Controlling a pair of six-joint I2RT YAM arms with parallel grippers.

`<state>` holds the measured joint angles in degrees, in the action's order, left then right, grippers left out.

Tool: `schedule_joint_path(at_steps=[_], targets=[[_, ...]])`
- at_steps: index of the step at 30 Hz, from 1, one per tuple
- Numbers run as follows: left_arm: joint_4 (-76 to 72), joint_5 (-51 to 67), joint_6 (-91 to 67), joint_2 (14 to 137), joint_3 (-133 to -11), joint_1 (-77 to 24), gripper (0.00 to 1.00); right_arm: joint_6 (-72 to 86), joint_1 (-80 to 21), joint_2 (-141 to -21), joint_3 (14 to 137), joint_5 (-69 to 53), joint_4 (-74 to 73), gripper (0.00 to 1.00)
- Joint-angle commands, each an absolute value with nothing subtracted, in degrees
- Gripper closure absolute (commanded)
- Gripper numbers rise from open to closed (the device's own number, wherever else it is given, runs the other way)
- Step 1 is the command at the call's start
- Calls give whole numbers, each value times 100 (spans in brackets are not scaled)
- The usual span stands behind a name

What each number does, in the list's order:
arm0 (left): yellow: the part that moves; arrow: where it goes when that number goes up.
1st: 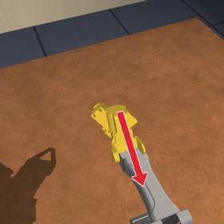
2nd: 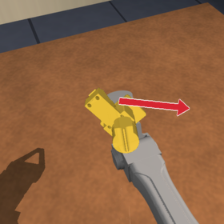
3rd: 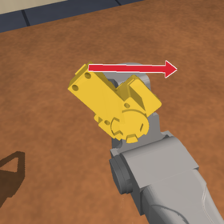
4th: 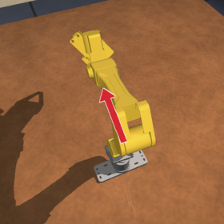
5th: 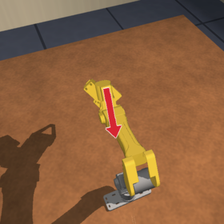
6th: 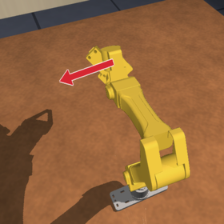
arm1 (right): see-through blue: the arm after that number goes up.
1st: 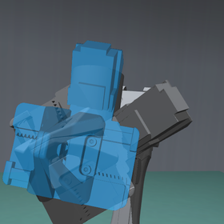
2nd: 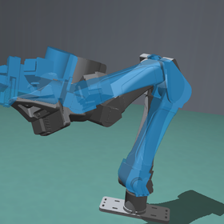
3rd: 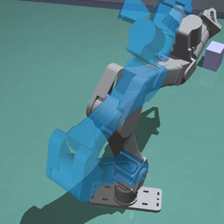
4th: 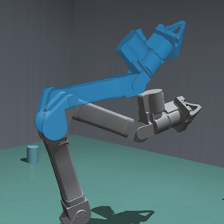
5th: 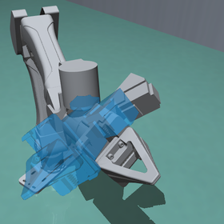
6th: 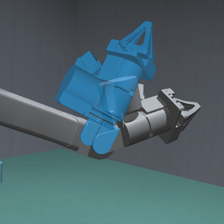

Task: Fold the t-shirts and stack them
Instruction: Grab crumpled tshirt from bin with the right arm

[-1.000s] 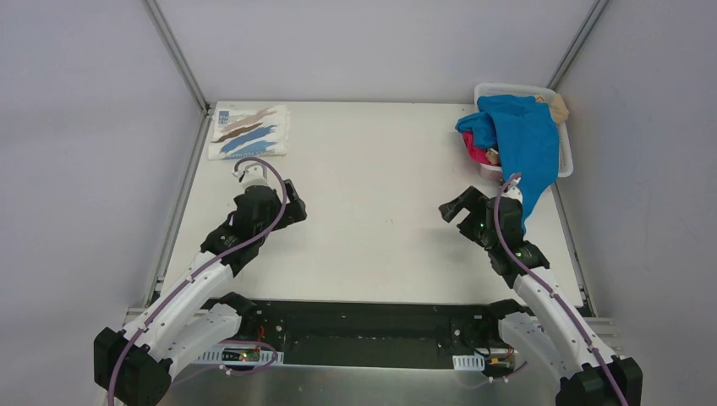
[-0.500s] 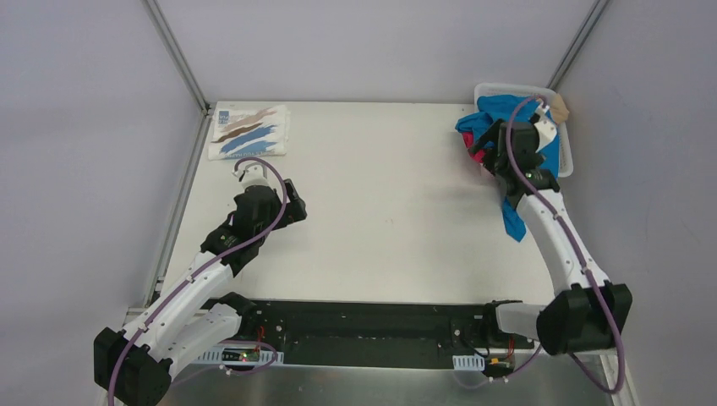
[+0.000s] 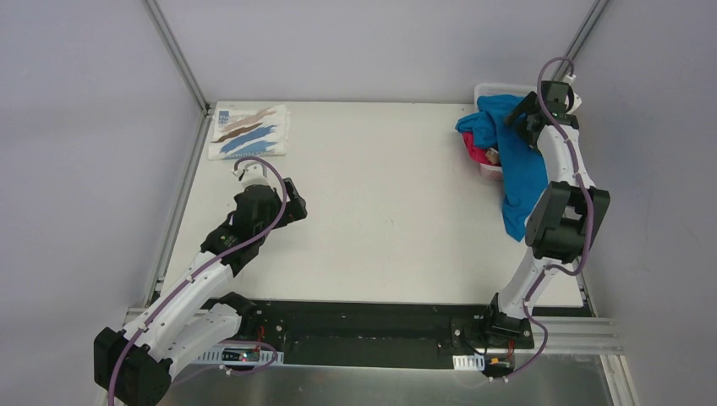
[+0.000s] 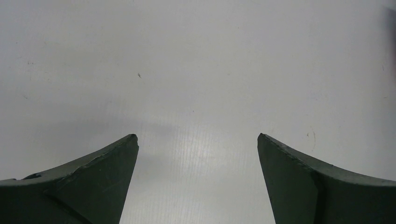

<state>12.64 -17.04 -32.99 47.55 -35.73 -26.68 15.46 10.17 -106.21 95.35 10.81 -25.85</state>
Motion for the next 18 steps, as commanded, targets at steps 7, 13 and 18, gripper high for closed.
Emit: schedule_joint_path(at_steps=[7,13,18], targets=[[1077,-1778,-3287,4716,-3527,-2698,1,1450,1033,-10848,10113,631,-2474,62],[1074,-1767,-3313,4727,-3512,-2698,1,1415,1033,-10313,9887,1034,-2330,100],[1056,-1749,-3296,4728,-3520,-2698,1,1184,1035,-10061,10173,1402,-2544,100]])
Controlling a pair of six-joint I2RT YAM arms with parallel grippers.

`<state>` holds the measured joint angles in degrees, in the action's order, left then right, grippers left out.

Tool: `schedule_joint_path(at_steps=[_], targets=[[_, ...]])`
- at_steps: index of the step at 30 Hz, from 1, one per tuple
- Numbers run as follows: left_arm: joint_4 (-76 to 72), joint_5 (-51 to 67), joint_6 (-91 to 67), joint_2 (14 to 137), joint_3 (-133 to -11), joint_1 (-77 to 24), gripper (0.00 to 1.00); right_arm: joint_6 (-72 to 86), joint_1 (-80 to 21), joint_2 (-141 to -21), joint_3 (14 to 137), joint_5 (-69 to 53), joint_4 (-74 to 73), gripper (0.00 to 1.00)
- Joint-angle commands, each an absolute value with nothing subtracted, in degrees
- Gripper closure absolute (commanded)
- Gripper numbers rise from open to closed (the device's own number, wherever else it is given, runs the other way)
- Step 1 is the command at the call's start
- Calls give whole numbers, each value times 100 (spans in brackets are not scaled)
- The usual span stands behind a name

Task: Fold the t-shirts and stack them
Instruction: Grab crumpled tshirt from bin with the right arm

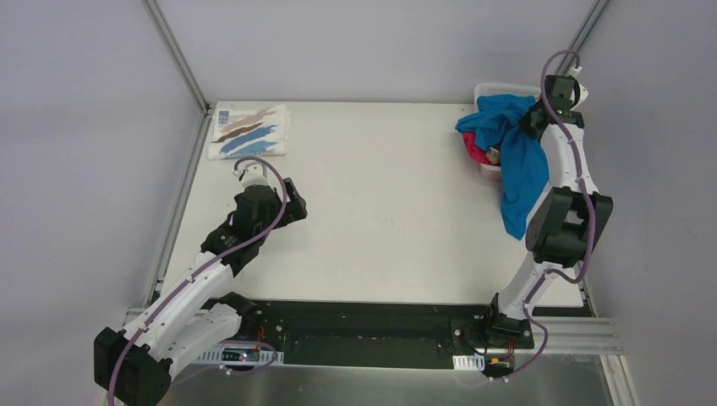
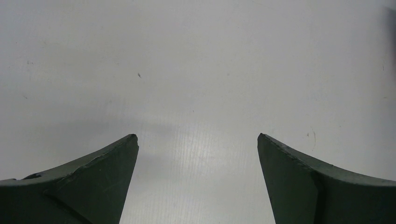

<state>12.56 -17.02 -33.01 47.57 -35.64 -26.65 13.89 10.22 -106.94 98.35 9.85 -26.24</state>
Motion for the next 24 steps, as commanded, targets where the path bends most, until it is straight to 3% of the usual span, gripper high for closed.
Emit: schedule_joint_path(at_steps=[1,8,24], targets=[[1050,-1749,-3296,4728,-3519,-2704,1,1153,1036,-10019,10251,1465,-2578,100],[1012,-1749,-3287,4717,-3516,-2698,1,1101,1032,-9691,11102,1429,-2484,100],[967,-1739,-3305,4584,-3482,-2698,1,1876,1022,-9231,12847,-146,-1410,100]])
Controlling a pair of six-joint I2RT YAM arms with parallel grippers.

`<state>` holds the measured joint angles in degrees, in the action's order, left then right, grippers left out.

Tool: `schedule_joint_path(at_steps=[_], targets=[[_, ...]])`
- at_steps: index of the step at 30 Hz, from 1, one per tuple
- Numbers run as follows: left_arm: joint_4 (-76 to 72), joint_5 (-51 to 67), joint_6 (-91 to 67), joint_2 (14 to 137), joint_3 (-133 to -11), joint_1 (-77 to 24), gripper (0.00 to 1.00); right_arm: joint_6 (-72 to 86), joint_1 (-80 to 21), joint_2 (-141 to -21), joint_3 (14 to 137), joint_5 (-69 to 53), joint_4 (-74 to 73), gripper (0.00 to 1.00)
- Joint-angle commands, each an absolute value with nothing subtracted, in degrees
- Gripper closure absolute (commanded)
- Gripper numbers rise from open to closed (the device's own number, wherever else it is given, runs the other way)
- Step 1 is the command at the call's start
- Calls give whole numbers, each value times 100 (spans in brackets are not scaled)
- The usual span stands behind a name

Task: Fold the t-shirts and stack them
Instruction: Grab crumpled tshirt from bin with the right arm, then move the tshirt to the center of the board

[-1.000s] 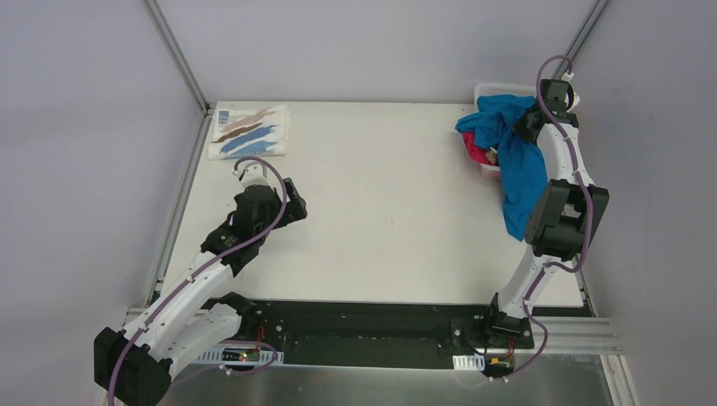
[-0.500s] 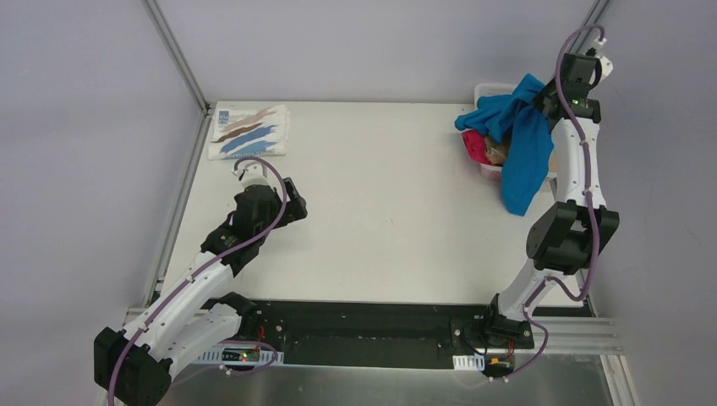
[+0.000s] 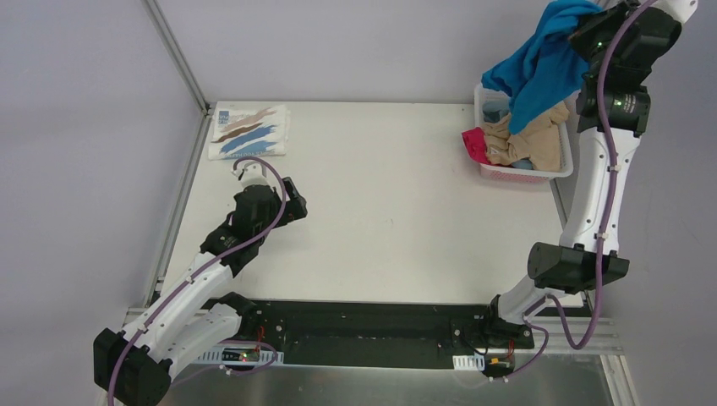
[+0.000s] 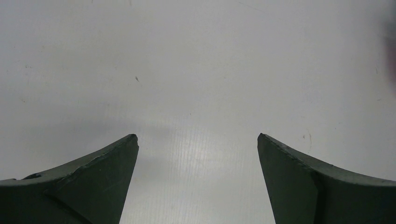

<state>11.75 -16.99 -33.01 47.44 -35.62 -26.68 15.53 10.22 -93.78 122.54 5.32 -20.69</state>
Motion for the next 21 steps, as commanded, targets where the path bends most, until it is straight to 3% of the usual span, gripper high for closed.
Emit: schedule_joint_path(at_steps=[1,6,10,16,21], targets=[[962,-1740,-3298,4561,-3481,-2698,1,1941,1027,-9301,13076,-534,-1476,100],[960,-1766,-3296,4488,-3480,-2699,1,2365,756,-9412,13767,-1676,-1762,100],[974,-1767,-3313,4401,-3443,-2699,1,2289,41,-9016,13322,-2087,-1705,100],[1024,-1832,-3373,4083,-3337,-2699,1,1981,-1285,-8713,12625,-2141,-1829,100],[1323,-1959,-3498,3777,-3305,-2698,1,1956,-2238,-8360,11668,-1460,-1964,100]])
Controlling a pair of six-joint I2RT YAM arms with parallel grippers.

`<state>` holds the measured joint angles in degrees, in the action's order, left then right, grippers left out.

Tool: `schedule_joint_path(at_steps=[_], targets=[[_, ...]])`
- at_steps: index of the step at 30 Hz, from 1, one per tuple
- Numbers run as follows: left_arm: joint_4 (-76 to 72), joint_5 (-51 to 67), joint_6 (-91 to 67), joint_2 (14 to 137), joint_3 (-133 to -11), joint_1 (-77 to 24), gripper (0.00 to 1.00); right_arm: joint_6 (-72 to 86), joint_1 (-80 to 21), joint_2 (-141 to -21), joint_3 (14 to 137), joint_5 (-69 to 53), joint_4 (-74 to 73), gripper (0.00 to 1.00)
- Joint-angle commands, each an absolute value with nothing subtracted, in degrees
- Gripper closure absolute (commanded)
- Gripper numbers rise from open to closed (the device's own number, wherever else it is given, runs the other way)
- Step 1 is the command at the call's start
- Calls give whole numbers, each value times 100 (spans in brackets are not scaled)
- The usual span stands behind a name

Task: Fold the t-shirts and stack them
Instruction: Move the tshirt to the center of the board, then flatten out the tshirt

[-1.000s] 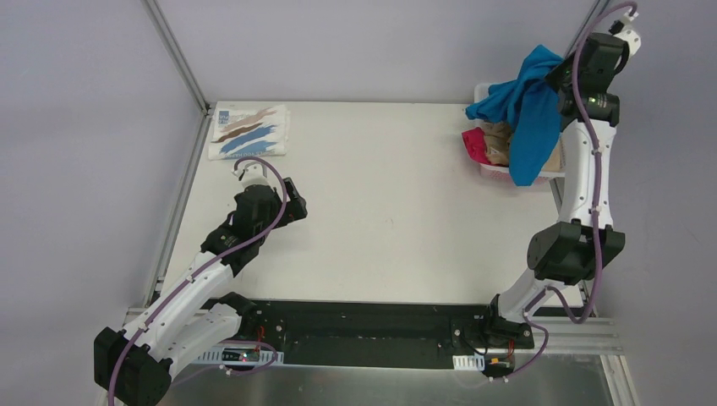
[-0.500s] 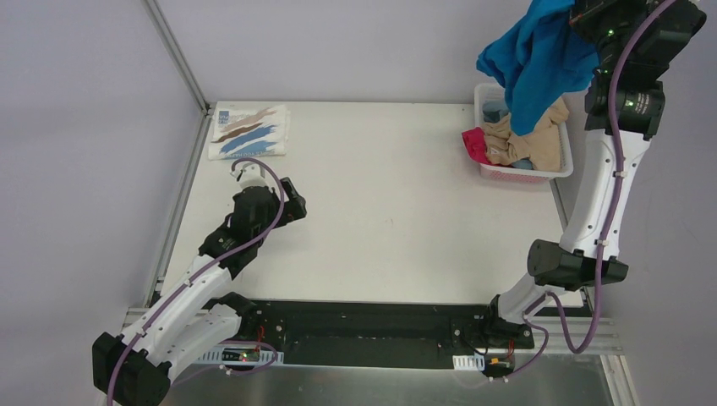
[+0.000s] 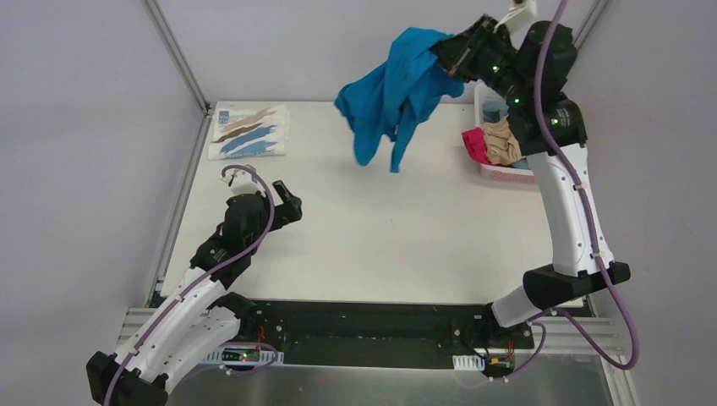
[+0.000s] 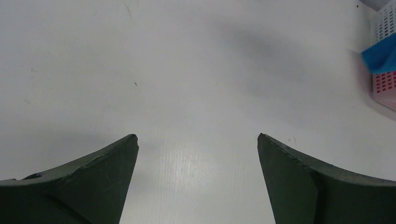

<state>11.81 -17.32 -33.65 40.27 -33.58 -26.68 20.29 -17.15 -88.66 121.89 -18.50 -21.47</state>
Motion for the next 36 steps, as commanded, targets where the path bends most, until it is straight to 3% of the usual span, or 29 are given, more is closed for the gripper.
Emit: schedule_joint_path(at_steps=[1,5,10,17,18,20,22,25,26,32,36], targets=[[1376,-1955,-3517,3708,-3286,-2698,1,2041,-2410,-8259,11370,-1336,-2006,100],[1465,-1947,-3654,3515,-3190,-2698,1,2548,-3084,-7903,10118,-597,-2301,100],[1498,-1901,-3732,3587,-3162,-2698,1,3535,-3187,-8200,8321,-216,-1554,100],[1512,-1557,-3818,4052,-3232,-2698,1,2978,-3168,-10085,8654,331,-1960,100],[1507,-1458,-3860,4132,-3238,-2704,1,2873,-3172,-10251,8729,510,-1959,97],[1503,-1257,-3912,4337,-3264,-2698,1,2629,-3156,-10506,8890,855,-1979,68],[1489,-1019,-3957,4494,-3275,-2698,1,2490,-3146,-10569,9023,1127,-2151,50],[1336,-457,-3950,4855,-3304,-2700,1,2346,-3142,-10131,8856,1372,-2287,8],[1245,-231,-3952,4988,-3300,-2699,1,2320,-3148,-9912,8689,1433,-2326,2],[600,1076,-3989,5855,-3241,-2850,1,2744,-3146,-7943,6583,2111,-2351,1],[305,1529,-3945,6333,-3200,-3226,2,3154,-3137,-6731,5027,1407,-1877,1]])
